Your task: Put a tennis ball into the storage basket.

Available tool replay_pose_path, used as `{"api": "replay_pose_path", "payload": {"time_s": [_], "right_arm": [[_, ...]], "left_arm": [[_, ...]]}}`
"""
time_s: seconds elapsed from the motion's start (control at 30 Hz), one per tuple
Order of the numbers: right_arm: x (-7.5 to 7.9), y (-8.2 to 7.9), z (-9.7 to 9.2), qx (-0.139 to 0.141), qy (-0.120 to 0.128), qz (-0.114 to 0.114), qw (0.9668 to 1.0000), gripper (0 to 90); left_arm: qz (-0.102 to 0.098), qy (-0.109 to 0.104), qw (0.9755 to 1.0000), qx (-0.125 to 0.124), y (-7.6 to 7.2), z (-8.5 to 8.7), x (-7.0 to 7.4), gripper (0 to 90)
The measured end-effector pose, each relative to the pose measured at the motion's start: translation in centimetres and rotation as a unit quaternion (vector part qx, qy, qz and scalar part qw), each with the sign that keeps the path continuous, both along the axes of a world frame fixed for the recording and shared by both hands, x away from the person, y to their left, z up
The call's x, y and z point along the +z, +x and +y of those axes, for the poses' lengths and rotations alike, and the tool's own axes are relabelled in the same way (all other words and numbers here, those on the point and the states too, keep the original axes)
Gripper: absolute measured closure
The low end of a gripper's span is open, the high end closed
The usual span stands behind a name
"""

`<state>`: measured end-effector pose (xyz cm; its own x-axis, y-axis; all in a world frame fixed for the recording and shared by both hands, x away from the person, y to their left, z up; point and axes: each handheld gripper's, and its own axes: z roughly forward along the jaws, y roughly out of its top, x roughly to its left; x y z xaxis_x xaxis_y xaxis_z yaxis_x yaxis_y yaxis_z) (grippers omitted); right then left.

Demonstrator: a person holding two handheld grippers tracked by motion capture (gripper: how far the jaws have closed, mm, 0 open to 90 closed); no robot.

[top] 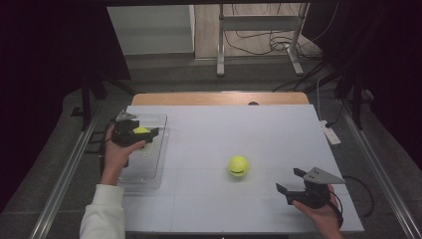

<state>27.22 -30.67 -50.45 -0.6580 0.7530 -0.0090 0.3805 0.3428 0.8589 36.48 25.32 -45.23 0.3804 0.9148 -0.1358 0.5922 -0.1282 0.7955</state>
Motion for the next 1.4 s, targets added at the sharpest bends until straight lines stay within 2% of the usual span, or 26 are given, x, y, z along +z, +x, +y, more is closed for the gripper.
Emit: {"api": "replay_pose_path", "payload": {"time_s": [0.23, 0.47, 0.53, 0.83, 1.03, 1.4], "right_arm": [[0.0, -0.1, 0.0, 0.002, -0.004, -0.002, 1.0, 13.8], [0.0, -0.3, -0.1, 0.001, -0.003, -0.002, 1.0, 13.8], [0.0, -0.3, -0.2, 0.0, -0.003, -0.002, 1.0, 13.8], [0.0, -0.8, -0.7, -0.008, -0.004, -0.002, 1.0, 13.8], [0.0, -0.7, -0.6, -0.006, -0.003, -0.001, 1.0, 13.8], [0.0, -0.6, -0.6, -0.004, -0.005, -0.002, 1.0, 13.8]], "left_arm": [[-0.005, -0.012, 0.9998, -0.012, -0.5, -0.6, 0.3, 14.6], [-0.001, -0.023, 0.9989, -0.041, -1.0, -1.7, 0.2, 14.3], [-0.007, -0.022, 0.9987, -0.045, -1.1, -2.0, 0.3, 14.1], [-0.016, -0.039, 0.9962, -0.076, -1.8, -3.4, 0.7, 14.0], [-0.017, -0.032, 0.9955, -0.087, -2.1, -4.1, 0.7, 13.7], [-0.014, -0.035, 0.9941, -0.102, -2.3, -4.9, 0.5, 13.9]]}}
